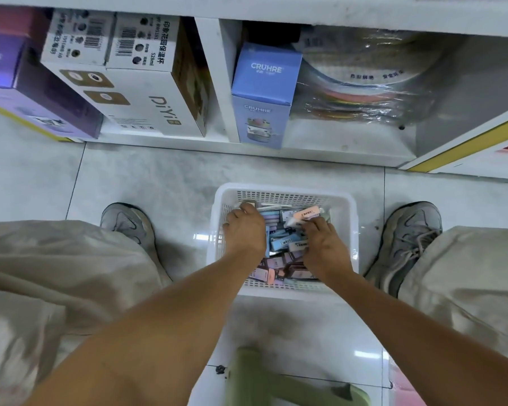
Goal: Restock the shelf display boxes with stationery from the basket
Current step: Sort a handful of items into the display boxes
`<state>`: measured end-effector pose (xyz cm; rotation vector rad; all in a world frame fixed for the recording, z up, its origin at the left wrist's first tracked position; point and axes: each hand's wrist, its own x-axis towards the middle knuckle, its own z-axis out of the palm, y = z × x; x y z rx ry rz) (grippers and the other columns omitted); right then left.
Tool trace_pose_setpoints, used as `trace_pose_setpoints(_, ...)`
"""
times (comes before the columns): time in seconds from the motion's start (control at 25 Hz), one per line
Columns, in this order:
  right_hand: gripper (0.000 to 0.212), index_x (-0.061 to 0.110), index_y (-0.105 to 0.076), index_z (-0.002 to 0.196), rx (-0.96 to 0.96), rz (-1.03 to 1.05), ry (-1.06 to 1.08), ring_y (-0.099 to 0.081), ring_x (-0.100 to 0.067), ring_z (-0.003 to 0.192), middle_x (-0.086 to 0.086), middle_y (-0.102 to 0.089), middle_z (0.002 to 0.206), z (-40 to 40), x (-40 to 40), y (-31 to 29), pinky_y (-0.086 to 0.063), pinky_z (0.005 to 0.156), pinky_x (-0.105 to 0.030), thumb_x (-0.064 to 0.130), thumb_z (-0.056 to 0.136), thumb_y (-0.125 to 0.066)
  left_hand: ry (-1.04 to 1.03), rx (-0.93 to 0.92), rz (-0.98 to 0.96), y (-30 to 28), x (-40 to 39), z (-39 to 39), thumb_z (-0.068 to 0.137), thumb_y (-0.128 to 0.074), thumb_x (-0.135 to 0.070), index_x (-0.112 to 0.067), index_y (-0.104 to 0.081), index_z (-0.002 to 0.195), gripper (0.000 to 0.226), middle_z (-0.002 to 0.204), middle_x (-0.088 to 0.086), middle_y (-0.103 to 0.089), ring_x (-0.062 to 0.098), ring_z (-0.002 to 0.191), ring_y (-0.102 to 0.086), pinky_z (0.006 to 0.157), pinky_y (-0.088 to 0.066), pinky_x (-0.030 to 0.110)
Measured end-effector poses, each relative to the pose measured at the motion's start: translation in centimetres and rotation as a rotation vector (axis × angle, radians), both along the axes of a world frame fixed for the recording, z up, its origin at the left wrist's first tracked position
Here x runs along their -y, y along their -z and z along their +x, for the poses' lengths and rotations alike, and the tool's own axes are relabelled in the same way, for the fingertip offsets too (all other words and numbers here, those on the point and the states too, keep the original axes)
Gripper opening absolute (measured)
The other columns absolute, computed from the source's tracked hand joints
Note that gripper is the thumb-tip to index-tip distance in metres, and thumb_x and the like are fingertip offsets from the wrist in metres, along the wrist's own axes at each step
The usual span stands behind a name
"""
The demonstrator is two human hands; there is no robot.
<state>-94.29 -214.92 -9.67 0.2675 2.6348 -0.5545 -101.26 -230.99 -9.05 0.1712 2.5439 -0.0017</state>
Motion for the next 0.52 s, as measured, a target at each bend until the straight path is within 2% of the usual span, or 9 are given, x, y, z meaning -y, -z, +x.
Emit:
trace_pose_setpoints(0.08, 0.056, 0.010, -0.052, 0.138, -0.008, -0.026, 0.019, -0.048, -0.031, 0.126, -0.007, -0.046, 0.143, 0.1, -0.1, 0.2, -0.052, 0.096, -0.045, 0.003, 0.083, -0.060, -0.067, 0.016, 0.050, 0.8, -0.1, -0.6, 0.081, -0.067, -0.004, 0.010, -0.023, 0.141, 0.076, 0.128, 0.027, -0.051, 0.039, 0.118, -0.050, 0.097, -0.049, 0.042)
trace_pose_setpoints(0.16, 0.055, 0.011, -0.053, 0.135, -0.015, -0.040, 0.029, -0.051, -0.032, 0.123, -0.006, -0.048, 0.141, 0.2, -0.1, 0.4, -0.054, 0.092, -0.046, 0.003, 0.082, -0.062, -0.045, 0.022, 0.074, 1.5, 0.4, -1.1, 0.079, -0.068, -0.008, 0.009, -0.028, 0.137, 0.071, 0.129, 0.025, -0.048, 0.036, 0.119, -0.047, 0.101, -0.044, 0.038)
trace_pose_setpoints(0.24, 0.055, 0.011, -0.055, 0.134, -0.033, -0.054, 0.035, -0.052, -0.032, 0.122, -0.007, -0.050, 0.138, 0.3, -0.1, 0.6, -0.055, 0.091, -0.047, 0.003, 0.081, -0.064, -0.075, 0.025, 0.140, 2.0, 0.9, -1.3, 0.077, -0.069, -0.009, 0.003, -0.035, 0.129, 0.064, 0.127, 0.022, -0.047, 0.034, 0.117, -0.045, 0.100, -0.043, 0.037)
trace_pose_setpoints(0.32, 0.054, 0.010, -0.057, 0.132, -0.051, -0.076, 0.060, -0.054, -0.033, 0.120, -0.008, -0.052, 0.136, 0.4, -0.1, 0.8, -0.055, 0.091, -0.047, 0.002, 0.080, -0.065, -0.134, 0.041, 0.215, 2.0, 1.0, -1.4, 0.076, -0.069, -0.004, -0.001, -0.038, 0.124, 0.057, 0.117, 0.019, -0.053, 0.034, 0.110, -0.051, 0.088, -0.048, 0.037)
trace_pose_setpoints(0.4, 0.055, 0.011, -0.057, 0.132, -0.068, -0.108, 0.082, -0.055, -0.031, 0.120, -0.007, -0.052, 0.136, 0.3, -0.1, 0.9, -0.055, 0.092, -0.045, 0.000, 0.079, -0.066, -0.162, 0.091, 0.292, 1.5, 1.0, -1.5, 0.080, -0.066, -0.003, -0.003, -0.038, 0.123, 0.052, 0.095, 0.011, -0.056, 0.029, 0.091, -0.059, 0.068, -0.047, 0.035)
trace_pose_setpoints(0.44, 0.056, 0.011, -0.057, 0.132, -0.079, -0.126, 0.086, -0.055, -0.030, 0.120, -0.006, -0.052, 0.136, 0.3, -0.2, 0.9, -0.054, 0.093, -0.044, -0.001, 0.078, -0.065, -0.126, 0.102, 0.307, 1.1, 1.0, -1.6, 0.080, -0.066, -0.004, -0.005, -0.039, 0.124, 0.051, 0.088, 0.006, -0.054, 0.026, 0.081, -0.058, 0.060, -0.043, 0.034)
trace_pose_setpoints(0.52, 0.057, 0.010, -0.057, 0.133, -0.095, -0.155, 0.114, -0.055, -0.029, 0.120, -0.005, -0.052, 0.137, 0.2, -0.3, 0.8, -0.054, 0.095, -0.041, -0.006, 0.078, -0.060, 0.025, 0.056, 0.317, 0.0, 1.1, -1.6, 0.076, -0.069, -0.007, -0.009, -0.040, 0.122, 0.054, 0.090, 0.006, -0.055, 0.026, 0.075, -0.058, 0.056, -0.038, 0.032)
